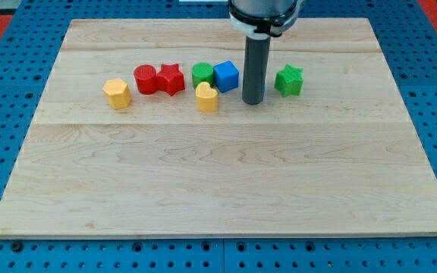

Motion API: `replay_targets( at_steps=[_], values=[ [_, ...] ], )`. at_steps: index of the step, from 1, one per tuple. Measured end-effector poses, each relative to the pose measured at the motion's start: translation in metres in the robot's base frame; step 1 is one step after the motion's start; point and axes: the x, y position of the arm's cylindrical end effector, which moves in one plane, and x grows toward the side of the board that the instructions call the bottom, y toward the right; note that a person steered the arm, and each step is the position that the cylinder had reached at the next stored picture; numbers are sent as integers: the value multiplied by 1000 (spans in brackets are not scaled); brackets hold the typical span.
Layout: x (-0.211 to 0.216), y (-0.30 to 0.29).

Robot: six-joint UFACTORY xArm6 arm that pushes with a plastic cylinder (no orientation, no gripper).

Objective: Push the yellow heart into the yellow hexagon

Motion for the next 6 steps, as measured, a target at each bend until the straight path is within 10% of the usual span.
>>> replay_targets(
  at_steps=[6],
  values=[
    [0, -101]
  ],
)
